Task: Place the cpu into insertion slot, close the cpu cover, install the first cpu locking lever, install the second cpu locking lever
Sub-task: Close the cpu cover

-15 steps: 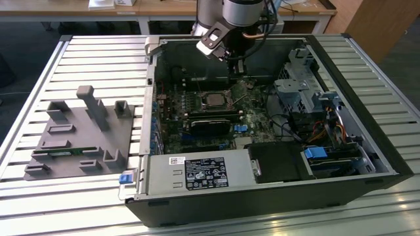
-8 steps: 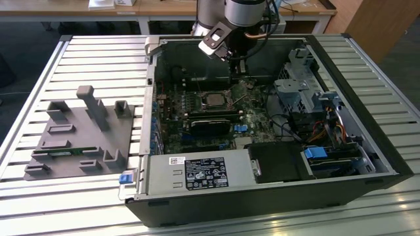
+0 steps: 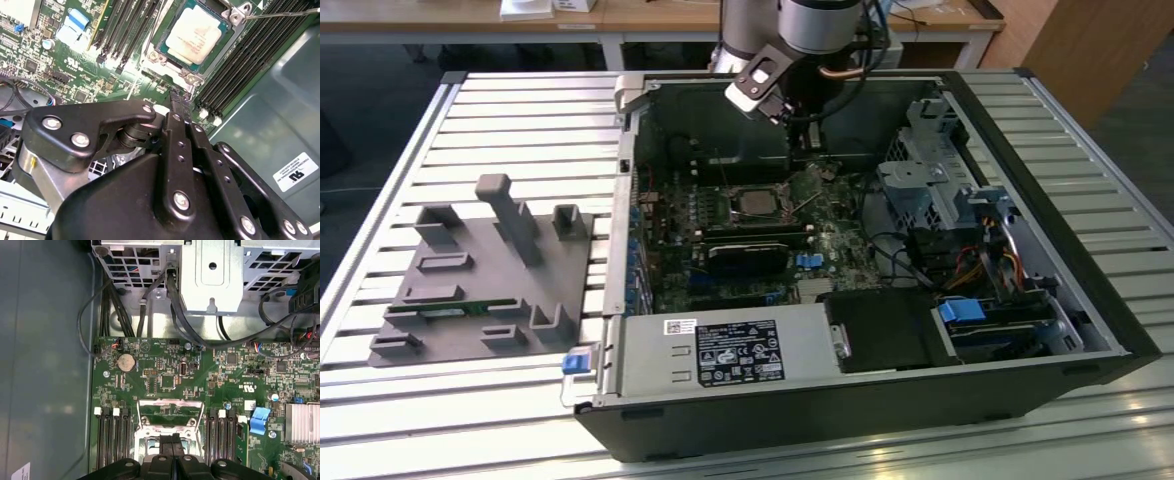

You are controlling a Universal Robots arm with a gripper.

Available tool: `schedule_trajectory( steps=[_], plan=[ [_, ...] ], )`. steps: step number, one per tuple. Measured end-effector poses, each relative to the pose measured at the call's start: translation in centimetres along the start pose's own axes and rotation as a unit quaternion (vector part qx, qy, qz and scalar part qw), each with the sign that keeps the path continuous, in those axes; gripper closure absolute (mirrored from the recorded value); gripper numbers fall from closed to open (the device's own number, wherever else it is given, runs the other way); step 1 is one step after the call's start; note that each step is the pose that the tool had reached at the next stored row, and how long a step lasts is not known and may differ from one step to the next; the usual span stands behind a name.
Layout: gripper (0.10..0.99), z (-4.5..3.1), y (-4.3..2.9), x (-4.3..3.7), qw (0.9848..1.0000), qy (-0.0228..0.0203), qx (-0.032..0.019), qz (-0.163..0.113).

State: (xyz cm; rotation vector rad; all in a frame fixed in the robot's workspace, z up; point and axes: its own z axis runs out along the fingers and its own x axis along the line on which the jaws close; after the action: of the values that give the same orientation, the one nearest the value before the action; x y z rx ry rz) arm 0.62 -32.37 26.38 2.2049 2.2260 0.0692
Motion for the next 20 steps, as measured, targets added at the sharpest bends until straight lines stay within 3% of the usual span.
schedule_trajectory(
  steps=[20],
  plan=[
    [0.98, 0.07, 1.46, -0.01, 1.0, 0.0, 0.0, 0.0]
  ],
)
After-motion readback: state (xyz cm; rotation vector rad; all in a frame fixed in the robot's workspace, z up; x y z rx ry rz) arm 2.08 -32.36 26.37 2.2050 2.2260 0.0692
